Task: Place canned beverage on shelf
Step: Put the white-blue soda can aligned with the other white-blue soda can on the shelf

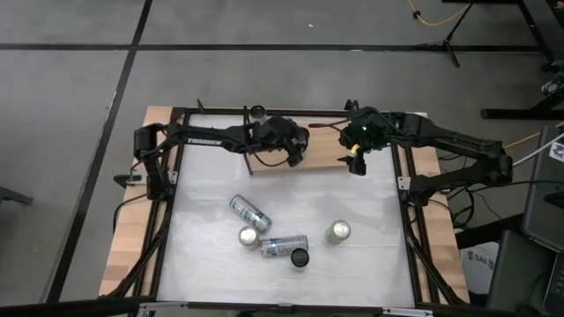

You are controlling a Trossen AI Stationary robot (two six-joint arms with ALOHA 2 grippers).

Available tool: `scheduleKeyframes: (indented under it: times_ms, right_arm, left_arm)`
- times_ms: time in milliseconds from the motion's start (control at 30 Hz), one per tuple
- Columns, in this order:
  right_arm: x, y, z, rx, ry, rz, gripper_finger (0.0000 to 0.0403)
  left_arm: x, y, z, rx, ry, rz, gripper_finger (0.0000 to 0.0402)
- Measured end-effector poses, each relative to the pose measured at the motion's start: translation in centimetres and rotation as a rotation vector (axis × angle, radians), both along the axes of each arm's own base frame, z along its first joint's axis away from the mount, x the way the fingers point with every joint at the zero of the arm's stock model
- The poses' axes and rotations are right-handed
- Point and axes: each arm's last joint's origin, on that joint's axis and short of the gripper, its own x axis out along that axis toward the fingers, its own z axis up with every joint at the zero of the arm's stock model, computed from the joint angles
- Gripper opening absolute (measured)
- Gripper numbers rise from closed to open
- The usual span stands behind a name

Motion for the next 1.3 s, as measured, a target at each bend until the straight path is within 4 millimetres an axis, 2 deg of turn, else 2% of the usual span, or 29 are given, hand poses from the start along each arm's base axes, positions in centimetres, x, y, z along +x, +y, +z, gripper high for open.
scheduleKeyframes:
  times_ms: [367, 533, 1000, 1300]
  right_arm:
    - [0.0, 0.0, 0.0, 0.0, 0.0, 0.0, 0.0312]
    - [0.0, 0.0, 0.0, 0.0, -0.001, 0.0, 0.0312]
    - [0.0, 0.0, 0.0, 0.0, -0.001, 0.0, 0.0312]
    - [0.0, 0.0, 0.0, -0.001, -0.001, 0.0, 0.0312]
  left_arm:
    - [-1.8, 5.1, 0.1, -0.014, -0.017, 0.091, 0.0229]
    - [-2.4, 6.5, 0.1, -0.025, -0.025, 0.106, 0.0229]
    - [-1.8, 5.2, 0.1, -0.045, -0.033, 0.05, 0.0229]
    - [-1.9, 5.2, 0.5, -0.044, -0.045, 0.057, 0.0229]
